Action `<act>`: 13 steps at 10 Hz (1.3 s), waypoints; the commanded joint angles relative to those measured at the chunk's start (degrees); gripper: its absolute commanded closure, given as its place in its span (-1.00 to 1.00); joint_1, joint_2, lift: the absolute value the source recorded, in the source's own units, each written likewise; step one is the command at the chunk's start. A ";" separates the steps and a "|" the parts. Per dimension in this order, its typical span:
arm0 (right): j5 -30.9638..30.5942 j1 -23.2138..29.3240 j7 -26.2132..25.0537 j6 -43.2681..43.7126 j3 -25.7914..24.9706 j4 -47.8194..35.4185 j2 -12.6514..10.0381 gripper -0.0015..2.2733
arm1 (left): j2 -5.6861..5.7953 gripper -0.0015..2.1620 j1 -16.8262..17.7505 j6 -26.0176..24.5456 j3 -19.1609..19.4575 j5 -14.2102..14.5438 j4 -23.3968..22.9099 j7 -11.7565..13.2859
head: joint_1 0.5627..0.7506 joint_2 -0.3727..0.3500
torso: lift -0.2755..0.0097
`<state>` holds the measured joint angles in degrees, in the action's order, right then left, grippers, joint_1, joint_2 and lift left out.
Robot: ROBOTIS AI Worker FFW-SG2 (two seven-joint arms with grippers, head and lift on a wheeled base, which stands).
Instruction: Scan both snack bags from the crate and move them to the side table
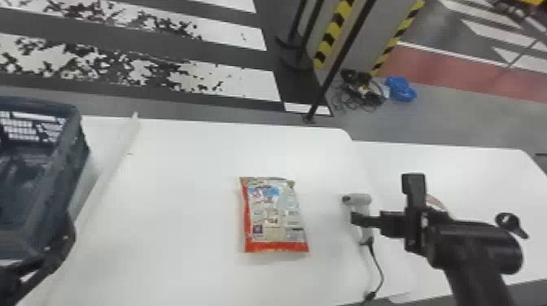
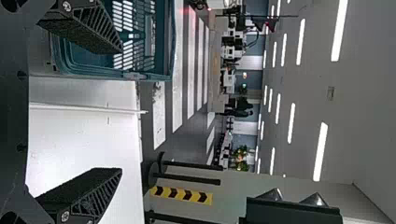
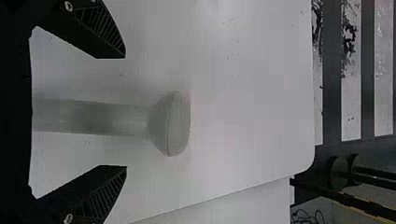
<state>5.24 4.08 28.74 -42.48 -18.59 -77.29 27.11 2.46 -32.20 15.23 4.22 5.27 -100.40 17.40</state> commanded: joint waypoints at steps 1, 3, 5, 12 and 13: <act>-1.72 -2.76 0.53 0.51 2.15 3.46 1.10 -0.93 | 0.09 -0.91 0.03 0.10 0.00 0.00 0.30 0.00 | 0.41 -0.94 | 0.73; -2.60 -6.37 1.50 0.51 4.79 7.68 2.33 -0.93 | 0.09 -0.91 0.03 0.62 0.00 0.18 0.65 0.00 | 0.41 -0.94 | 0.73; -4.89 -7.77 2.81 -0.02 6.20 9.35 2.51 -0.65 | 0.18 -0.91 0.03 1.15 0.00 0.35 1.00 0.00 | 0.41 -0.94 | 0.73; -7.00 -8.65 5.36 -3.89 6.99 9.44 2.77 0.78 | 0.18 -0.91 0.12 1.68 0.09 0.44 1.35 0.09 | 0.41 -0.94 | 0.73; -6.03 -6.10 5.27 -7.93 5.23 4.34 1.98 0.82 | 0.18 -0.91 0.12 1.85 0.18 0.44 1.44 0.09 | 0.41 -0.94 | 0.73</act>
<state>-1.38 -3.47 34.03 -48.32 -12.39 -70.14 29.59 2.63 -32.08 16.98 4.37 5.71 -99.00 17.49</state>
